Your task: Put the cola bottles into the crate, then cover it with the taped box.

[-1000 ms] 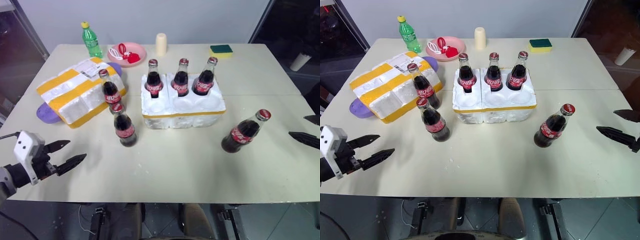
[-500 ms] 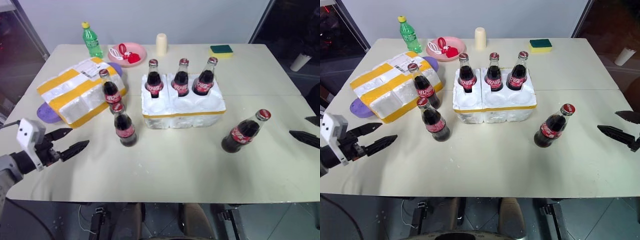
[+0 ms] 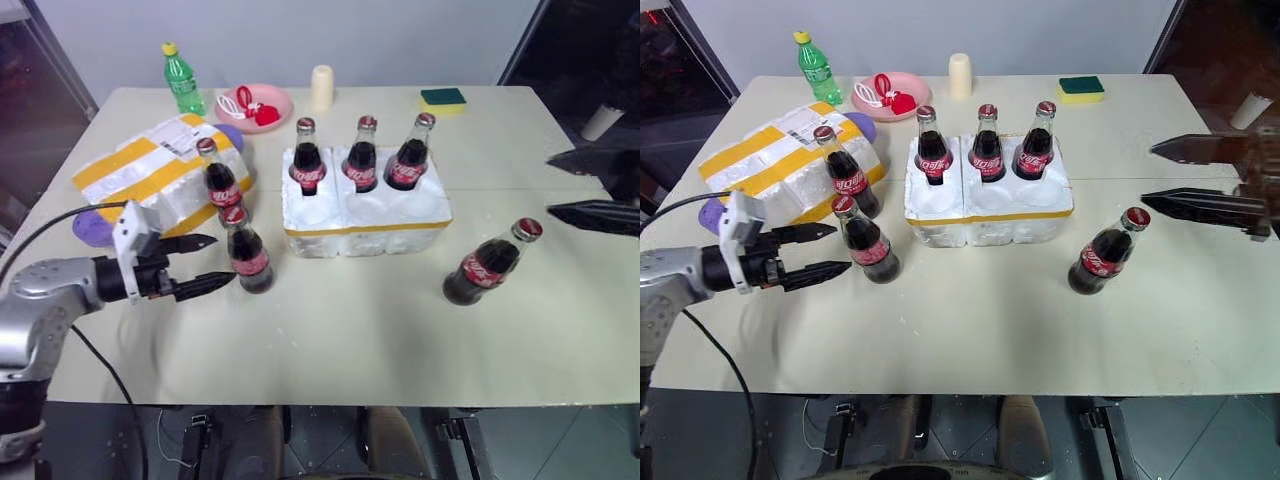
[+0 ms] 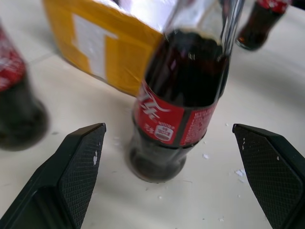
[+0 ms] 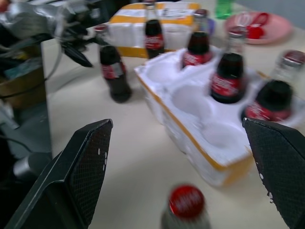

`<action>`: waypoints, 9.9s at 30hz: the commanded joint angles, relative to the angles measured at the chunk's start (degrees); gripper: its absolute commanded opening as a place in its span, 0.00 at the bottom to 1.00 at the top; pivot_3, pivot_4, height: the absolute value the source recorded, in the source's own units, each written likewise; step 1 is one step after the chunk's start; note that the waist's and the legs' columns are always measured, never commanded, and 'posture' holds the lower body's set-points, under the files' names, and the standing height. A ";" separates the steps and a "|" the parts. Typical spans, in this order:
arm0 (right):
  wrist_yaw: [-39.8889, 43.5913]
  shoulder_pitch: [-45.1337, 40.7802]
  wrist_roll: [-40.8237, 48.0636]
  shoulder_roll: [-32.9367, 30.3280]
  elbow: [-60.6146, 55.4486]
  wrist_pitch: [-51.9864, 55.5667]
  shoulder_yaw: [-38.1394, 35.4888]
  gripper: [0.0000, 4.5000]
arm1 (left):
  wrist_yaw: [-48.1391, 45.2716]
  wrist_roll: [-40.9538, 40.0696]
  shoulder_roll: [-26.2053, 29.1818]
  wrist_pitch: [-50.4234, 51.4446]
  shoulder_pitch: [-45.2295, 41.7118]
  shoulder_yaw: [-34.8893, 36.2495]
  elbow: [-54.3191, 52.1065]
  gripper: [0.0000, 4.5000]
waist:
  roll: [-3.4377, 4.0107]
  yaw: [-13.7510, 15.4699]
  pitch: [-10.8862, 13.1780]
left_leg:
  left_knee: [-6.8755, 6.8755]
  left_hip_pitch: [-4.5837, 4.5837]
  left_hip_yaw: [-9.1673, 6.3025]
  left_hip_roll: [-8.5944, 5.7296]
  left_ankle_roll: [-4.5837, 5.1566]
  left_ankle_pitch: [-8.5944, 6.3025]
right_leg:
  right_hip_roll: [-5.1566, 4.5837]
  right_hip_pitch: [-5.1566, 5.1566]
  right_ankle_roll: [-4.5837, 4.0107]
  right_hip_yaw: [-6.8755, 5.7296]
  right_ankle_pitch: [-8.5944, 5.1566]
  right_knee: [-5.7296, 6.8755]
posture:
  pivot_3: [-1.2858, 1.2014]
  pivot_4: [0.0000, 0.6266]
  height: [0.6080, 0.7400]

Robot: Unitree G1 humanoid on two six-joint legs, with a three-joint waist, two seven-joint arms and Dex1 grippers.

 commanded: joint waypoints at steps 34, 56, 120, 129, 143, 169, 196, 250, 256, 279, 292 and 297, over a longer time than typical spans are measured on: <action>-19.73 3.69 8.38 7.87 -13.63 6.16 -7.56 1.00 | 10.86 0.65 -28.18 4.04 -44.73 -11.16 17.37 0.63 | -0.16 0.92 0.10 | 0.95 -0.81 -0.34 -0.09 0.03 0.02 | 0.10 -0.43 0.42 -0.13 0.21 0.64 | 0.52 0.24 0.99; -28.38 8.26 8.29 10.97 -15.09 5.65 -9.24 1.00 | 3.68 20.26 -36.62 -10.34 -52.32 -20.23 40.14 0.63 | -0.13 0.02 0.11 | 0.84 -0.87 -0.36 -0.11 0.05 0.01 | 0.11 -0.63 0.46 -0.11 0.19 0.83 | 0.52 0.24 0.99; -24.81 -0.06 1.48 14.17 -9.55 -0.87 0.31 1.00 | 38.46 22.88 -21.96 -2.59 -25.33 -3.07 17.79 0.60 | -0.15 0.02 0.08 | 0.91 -0.59 -0.43 -0.10 0.01 0.03 | 0.13 -0.33 0.46 -0.11 0.19 0.89 | 0.52 0.24 0.99; -25.24 2.26 1.62 13.19 -10.24 -0.09 -1.81 1.00 | 29.63 3.99 -17.02 19.04 -35.71 7.52 13.15 0.62 | -0.21 -0.17 0.13 | 0.93 -0.82 -0.47 -0.10 0.01 0.03 | 0.14 -0.56 0.47 -0.15 0.19 0.96 | 0.52 0.24 0.99; -28.08 6.41 2.67 13.98 -14.12 1.10 -5.10 1.00 | 15.21 1.39 -16.66 18.22 -43.64 -6.58 12.16 0.62 | -0.20 -0.33 0.12 | 0.92 -0.75 -0.49 -0.12 -0.02 0.05 | 0.13 -0.45 0.48 -0.17 0.19 0.92 | 0.52 0.24 0.99; -30.68 8.63 2.80 12.57 -15.81 0.98 -7.70 1.00 | 14.54 16.03 -23.84 -0.98 -34.93 -14.68 15.74 1.00 | -0.18 -0.01 0.12 | 0.91 -0.80 -0.48 -0.11 -0.01 0.05 | 0.13 -0.51 0.46 -0.15 0.19 0.91 | 0.52 0.24 0.99; -54.08 49.05 3.43 43.33 -43.20 1.01 -24.74 1.00 | -7.75 -5.23 -8.81 13.71 -31.34 -15.16 -4.46 1.00 | -0.26 0.87 -0.10 | 0.68 -0.03 -0.41 -0.05 0.06 -0.03 | 0.11 0.41 0.01 -0.14 0.05 0.19 | 0.52 0.24 0.99; -43.14 -8.40 -22.57 34.93 9.04 -13.23 23.29 0.74 | 4.20 -5.77 -9.25 13.59 -27.92 -8.01 -8.29 1.00 | 0.06 -0.44 0.24 | 0.84 -0.78 -0.43 -0.09 0.08 0.00 | 0.19 -0.54 0.42 -0.05 0.12 0.85 | 0.52 0.24 0.99; -43.25 -8.09 -20.66 35.73 6.24 -10.63 18.71 0.99 | 5.05 -4.36 -7.93 12.64 -26.02 -7.95 -8.98 1.00 | 0.01 -0.47 0.21 | 0.85 -0.37 -0.45 -0.08 0.03 0.03 | 0.20 -0.17 0.38 -0.04 0.11 0.87 | 0.52 0.24 0.99; -19.53 3.65 1.55 9.25 -11.45 3.75 -7.92 0.99 | 33.92 40.89 10.75 -10.21 21.76 14.41 -5.14 1.00 | 0.09 0.13 0.23 | 0.74 -0.57 -0.20 -0.06 0.07 0.00 | 0.09 -0.51 0.12 0.05 -0.02 0.79 | 0.52 0.24 0.99; -18.00 9.01 8.95 5.77 -19.97 8.97 -16.16 0.99 | 45.82 54.29 6.36 -27.74 -3.20 -5.97 28.91 1.00 | 0.00 -0.28 0.20 | 0.68 -0.73 -0.20 -0.06 0.07 -0.01 | 0.03 -0.63 0.36 -0.05 0.16 0.86 | 0.52 0.24 0.99; -18.59 10.11 10.90 3.52 -20.62 10.82 -20.50 0.99 | 46.84 55.53 4.60 -29.52 -10.50 -9.32 38.05 1.00 | -0.01 -0.09 0.19 | 0.74 -0.73 -0.20 -0.07 0.07 -0.01 | 0.03 -0.61 0.38 -0.06 0.17 0.90 | 0.52 0.24 0.99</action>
